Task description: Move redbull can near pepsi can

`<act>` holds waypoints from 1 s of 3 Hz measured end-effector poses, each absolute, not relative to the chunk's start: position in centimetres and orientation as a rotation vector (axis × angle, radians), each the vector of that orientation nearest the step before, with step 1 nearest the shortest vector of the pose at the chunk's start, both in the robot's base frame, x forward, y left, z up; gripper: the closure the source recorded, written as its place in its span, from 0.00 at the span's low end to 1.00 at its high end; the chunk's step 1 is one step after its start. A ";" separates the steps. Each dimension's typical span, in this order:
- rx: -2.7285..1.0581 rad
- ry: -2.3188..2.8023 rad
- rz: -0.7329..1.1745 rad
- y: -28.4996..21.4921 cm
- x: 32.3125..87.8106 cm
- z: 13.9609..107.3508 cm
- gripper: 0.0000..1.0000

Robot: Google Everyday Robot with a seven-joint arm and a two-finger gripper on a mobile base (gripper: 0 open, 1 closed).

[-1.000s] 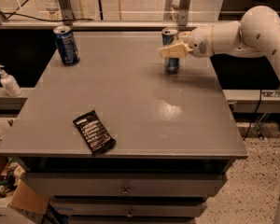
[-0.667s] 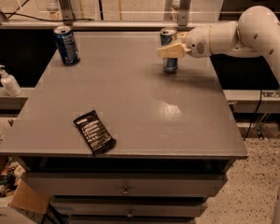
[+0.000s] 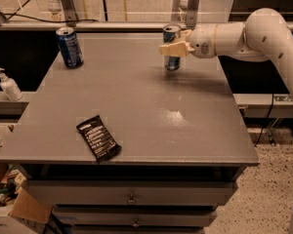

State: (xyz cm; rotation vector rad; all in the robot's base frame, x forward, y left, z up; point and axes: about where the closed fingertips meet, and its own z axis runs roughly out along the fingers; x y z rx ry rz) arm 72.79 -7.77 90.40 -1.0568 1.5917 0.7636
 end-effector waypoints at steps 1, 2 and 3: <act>-1.034 1.470 0.801 -4.6 74.0 92.8 1.00; -1.054 1.386 0.834 -0.4 75.7 93.4 1.00; -1.093 1.346 0.861 3.9 77.5 92.6 1.00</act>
Offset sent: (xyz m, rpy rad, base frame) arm 0.0527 0.1250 0.0363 0.1827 -0.1753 0.1418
